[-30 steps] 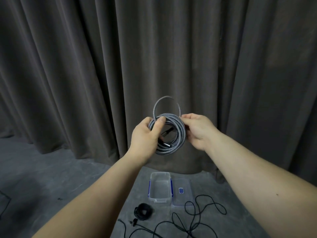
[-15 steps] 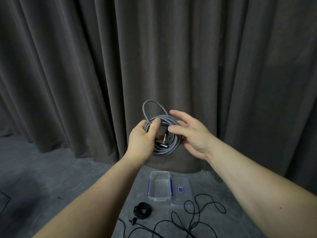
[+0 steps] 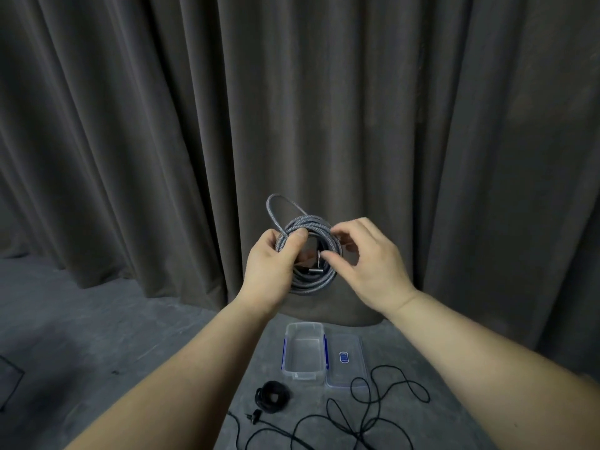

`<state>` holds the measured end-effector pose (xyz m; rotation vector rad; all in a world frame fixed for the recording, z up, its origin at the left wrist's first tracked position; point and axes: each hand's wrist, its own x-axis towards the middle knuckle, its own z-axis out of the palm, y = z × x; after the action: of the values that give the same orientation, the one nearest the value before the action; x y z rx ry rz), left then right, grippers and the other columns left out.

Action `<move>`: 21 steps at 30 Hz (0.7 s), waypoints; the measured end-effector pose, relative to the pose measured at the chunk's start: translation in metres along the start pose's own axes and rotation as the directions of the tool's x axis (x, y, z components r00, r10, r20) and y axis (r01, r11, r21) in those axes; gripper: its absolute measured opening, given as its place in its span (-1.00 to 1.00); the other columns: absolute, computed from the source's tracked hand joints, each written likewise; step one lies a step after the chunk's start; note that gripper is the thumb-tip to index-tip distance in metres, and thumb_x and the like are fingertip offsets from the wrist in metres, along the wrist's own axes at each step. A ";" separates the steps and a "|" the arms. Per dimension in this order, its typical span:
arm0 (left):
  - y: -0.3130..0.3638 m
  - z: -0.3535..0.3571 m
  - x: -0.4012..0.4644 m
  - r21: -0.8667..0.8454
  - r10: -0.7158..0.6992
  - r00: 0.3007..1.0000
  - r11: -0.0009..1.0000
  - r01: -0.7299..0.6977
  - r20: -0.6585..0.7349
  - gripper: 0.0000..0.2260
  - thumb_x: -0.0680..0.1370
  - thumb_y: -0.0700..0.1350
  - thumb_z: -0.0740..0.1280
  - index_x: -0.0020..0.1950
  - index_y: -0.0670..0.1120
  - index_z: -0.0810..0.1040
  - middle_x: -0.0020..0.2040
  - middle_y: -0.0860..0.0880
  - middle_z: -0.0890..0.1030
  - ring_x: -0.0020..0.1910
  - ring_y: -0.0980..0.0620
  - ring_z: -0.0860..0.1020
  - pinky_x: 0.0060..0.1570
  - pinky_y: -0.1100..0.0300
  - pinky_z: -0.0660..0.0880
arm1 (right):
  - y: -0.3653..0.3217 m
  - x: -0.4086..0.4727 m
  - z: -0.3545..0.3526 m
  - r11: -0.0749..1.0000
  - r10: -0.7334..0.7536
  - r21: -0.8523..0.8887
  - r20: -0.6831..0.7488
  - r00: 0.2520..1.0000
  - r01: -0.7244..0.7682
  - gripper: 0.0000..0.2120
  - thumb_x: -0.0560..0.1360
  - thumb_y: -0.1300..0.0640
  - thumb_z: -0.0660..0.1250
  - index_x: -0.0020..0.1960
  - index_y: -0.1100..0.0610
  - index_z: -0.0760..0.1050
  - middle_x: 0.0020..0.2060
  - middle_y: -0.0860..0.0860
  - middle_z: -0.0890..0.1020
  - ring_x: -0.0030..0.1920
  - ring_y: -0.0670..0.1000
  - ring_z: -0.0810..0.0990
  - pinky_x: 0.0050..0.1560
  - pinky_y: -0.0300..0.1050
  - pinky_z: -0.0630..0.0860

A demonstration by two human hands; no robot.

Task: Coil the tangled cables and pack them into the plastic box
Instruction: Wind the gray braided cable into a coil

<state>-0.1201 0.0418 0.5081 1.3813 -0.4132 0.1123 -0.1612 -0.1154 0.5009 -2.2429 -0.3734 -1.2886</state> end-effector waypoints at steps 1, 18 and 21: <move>0.001 0.000 0.000 0.003 0.005 1.000 1.000 -0.005 -0.014 -0.67 0.53 -0.03 0.40 0.10 -0.28 0.51 -0.03 -0.22 0.67 -0.11 -0.04 0.66 0.06 -0.09 0.59 | -0.001 0.000 0.002 0.996 0.056 0.075 0.000 0.998 -0.056 -0.78 0.41 0.07 0.46 0.02 0.06 0.53 -0.06 -0.07 0.56 -0.07 -0.09 0.58 -0.02 -0.10 0.56; -0.003 -0.011 0.003 -0.093 -0.038 0.993 0.995 0.048 0.113 -0.50 0.43 0.06 0.41 0.20 -0.28 0.49 0.12 -0.35 0.59 0.04 -0.24 0.65 0.18 -0.24 0.50 | 0.004 0.000 0.001 0.754 0.266 0.435 0.483 0.834 -0.492 -0.55 0.49 0.33 0.37 0.32 0.06 0.39 0.19 -0.07 0.55 0.28 -0.12 0.48 0.28 -0.29 0.43; -0.004 -0.010 0.002 -0.115 -0.045 0.992 0.992 0.058 0.115 -0.54 0.45 0.03 0.40 0.20 -0.27 0.50 0.12 -0.33 0.61 0.04 -0.24 0.65 0.19 -0.27 0.49 | 0.005 0.000 0.001 0.924 0.270 0.168 0.352 0.896 -0.344 -0.47 0.43 0.15 0.47 0.36 0.01 0.41 0.18 -0.09 0.54 0.09 -0.08 0.56 0.11 -0.01 0.55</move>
<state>-0.1147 0.0501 0.5035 1.2837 -0.4703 -0.0327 -0.1583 -0.1193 0.4989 -2.2040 -0.2501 -0.6772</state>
